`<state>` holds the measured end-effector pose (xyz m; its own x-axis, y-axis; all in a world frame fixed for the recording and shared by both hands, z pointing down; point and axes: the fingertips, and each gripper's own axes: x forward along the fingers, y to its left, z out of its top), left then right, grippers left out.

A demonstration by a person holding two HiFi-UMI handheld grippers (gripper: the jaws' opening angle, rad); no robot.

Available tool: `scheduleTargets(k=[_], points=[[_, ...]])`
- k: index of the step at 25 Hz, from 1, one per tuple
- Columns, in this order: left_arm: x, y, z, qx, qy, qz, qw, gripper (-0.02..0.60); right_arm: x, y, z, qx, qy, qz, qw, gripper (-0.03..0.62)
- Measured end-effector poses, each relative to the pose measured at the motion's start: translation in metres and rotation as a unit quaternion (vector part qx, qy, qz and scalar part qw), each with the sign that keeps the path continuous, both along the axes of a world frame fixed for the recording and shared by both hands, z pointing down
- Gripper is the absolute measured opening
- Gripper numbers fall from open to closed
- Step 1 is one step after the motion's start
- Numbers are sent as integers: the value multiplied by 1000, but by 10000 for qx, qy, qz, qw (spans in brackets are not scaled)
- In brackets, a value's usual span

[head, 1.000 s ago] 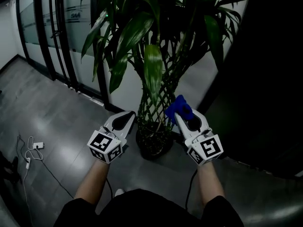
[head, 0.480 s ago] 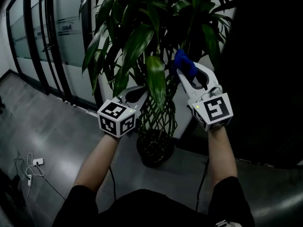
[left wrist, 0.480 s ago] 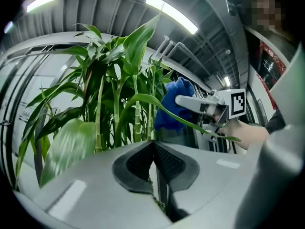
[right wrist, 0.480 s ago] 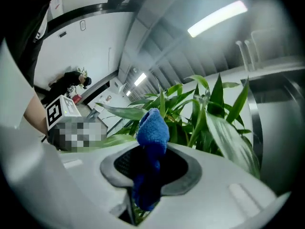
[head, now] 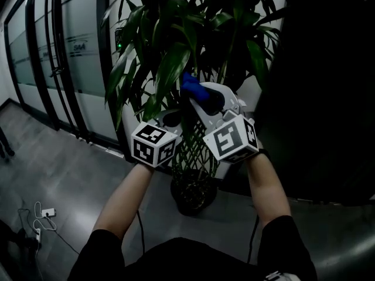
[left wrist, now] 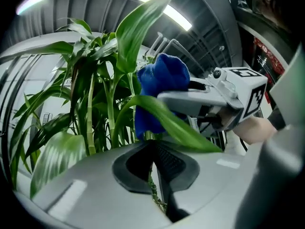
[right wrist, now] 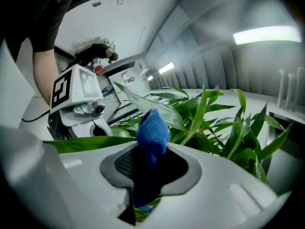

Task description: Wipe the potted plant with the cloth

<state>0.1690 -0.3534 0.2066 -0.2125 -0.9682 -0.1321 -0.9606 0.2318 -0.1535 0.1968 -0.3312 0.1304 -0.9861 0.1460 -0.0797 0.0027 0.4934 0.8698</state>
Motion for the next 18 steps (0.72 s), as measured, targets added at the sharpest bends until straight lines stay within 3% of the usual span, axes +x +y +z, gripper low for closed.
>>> scheduleTargets(k=[7, 18], points=[[7, -6, 5, -99, -83, 115, 9999, 6, -2, 8, 35, 481, 354, 114, 9981, 107], [2, -16, 16, -14, 305, 81, 9995, 6, 25, 3, 75, 766, 589, 263, 9950, 107]])
